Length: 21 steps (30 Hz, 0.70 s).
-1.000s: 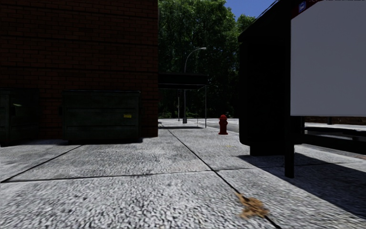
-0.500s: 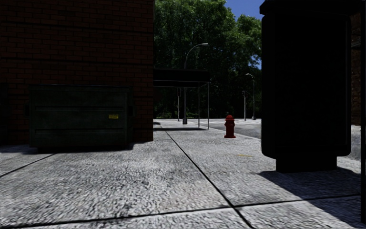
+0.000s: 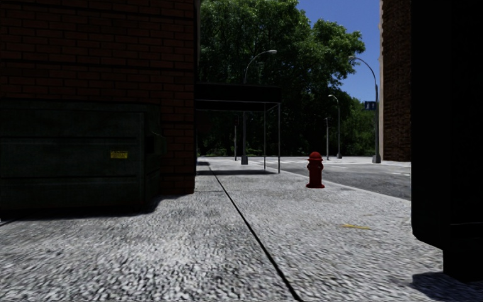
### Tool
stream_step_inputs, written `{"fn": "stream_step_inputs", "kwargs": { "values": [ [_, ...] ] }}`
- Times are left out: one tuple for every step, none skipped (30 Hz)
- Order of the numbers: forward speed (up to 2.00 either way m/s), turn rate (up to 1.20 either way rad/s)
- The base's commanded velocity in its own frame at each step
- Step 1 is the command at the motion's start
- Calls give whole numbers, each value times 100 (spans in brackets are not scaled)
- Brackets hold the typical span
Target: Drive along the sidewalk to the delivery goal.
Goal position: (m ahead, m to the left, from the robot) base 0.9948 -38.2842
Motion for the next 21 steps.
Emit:
{"fn": "stream_step_inputs", "kwargs": {
  "values": [
    [200, 0],
    [200, 0],
    [200, 0],
    [200, 0],
    [200, 0],
    [200, 0],
    [200, 0],
    [200, 0],
    [200, 2],
    [200, 14],
    [200, 14],
    [200, 22],
    [200, 25],
    [200, 25],
    [200, 26],
    [200, 29],
    [200, 31],
    [200, 31],
    [200, 31],
    [200, 32],
    [200, 32]
  ]
}}
